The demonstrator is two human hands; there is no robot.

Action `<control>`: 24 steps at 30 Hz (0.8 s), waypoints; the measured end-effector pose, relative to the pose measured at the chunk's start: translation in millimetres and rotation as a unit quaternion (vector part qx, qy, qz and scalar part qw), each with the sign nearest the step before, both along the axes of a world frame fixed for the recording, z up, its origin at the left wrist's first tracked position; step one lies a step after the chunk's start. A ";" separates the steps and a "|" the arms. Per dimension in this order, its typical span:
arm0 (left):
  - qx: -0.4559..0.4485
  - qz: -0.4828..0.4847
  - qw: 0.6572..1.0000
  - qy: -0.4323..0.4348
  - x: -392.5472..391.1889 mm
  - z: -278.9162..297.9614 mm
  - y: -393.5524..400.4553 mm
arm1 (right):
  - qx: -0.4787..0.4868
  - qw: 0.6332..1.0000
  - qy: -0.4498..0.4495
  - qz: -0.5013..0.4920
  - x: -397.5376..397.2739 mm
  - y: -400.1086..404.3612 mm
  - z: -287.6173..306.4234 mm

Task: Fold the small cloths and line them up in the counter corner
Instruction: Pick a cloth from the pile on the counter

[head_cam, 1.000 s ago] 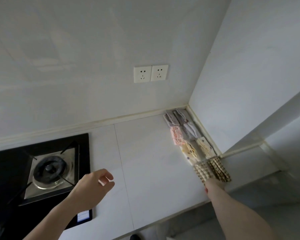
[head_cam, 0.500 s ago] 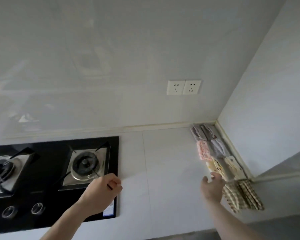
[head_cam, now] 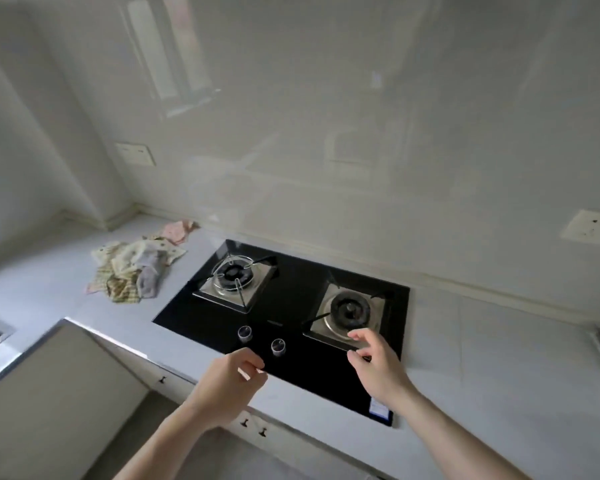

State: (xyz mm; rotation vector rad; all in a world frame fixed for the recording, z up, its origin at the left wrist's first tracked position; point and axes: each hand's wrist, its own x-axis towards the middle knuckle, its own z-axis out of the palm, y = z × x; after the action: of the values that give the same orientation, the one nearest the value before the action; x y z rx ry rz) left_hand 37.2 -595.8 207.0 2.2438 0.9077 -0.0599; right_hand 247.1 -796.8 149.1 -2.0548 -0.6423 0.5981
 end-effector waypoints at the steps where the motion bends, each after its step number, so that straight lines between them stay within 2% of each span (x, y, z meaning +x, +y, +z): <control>1: 0.006 0.011 1.000 -0.003 -20.5 1.7 11.7 | 0.003 1.000 0.000 0.018 -15.5 15.7 6.1; 10: 0.025 0.107 0.994 -0.021 -168.8 4.8 103.3 | -0.013 0.989 0.007 0.147 -133.3 141.5 32.2; 17: 0.022 0.150 0.987 -0.052 -199.9 -4.0 186.2 | -0.030 0.973 -0.028 0.229 -162.5 243.0 39.2; 24: 0.057 0.188 0.980 -0.028 -227.8 0.7 268.7 | -0.014 0.963 -0.029 0.268 -173.6 357.2 29.2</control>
State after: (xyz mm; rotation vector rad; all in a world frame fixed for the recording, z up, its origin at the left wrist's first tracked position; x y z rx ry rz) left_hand -190.6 -327.1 207.7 2.1259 1.3151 0.2321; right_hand 73.5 -439.6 178.3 -1.9259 -1.2501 0.8573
